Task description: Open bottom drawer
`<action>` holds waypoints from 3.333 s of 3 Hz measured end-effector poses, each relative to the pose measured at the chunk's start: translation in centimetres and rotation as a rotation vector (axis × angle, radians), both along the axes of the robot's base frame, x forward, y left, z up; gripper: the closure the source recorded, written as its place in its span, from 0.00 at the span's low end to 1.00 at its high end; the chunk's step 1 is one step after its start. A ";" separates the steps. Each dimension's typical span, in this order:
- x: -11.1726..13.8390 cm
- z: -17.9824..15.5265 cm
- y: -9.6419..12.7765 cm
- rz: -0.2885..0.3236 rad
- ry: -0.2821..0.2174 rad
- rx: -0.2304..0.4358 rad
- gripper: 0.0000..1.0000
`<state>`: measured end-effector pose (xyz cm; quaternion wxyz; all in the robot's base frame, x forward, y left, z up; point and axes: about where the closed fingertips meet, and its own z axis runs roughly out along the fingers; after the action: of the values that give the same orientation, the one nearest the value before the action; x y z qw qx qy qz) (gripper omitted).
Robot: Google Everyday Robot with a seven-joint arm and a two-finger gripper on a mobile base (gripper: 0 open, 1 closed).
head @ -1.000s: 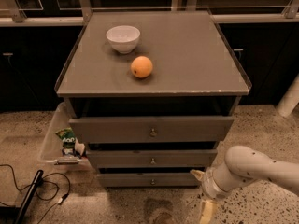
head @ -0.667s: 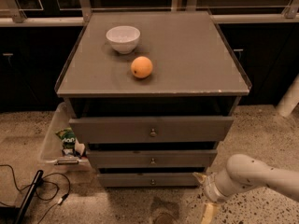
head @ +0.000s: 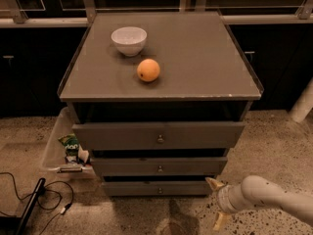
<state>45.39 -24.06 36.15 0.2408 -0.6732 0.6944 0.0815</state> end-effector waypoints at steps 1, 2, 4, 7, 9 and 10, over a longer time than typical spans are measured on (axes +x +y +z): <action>0.0 0.0 0.0 0.000 0.000 0.000 0.00; 0.4 -2.7 1.3 0.024 0.009 0.022 0.00; 3.7 -12.1 3.9 0.061 0.011 0.070 0.00; 10.1 -16.5 4.6 0.082 -0.076 0.100 0.00; 12.5 -18.7 4.2 0.062 -0.078 0.110 0.00; 13.2 -19.4 4.0 0.057 -0.077 0.113 0.00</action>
Offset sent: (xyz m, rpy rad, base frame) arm 0.0115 0.0327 -0.0731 0.0583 0.0202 0.0621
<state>58.61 -20.04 16.75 0.3026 -0.6808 0.6593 0.1016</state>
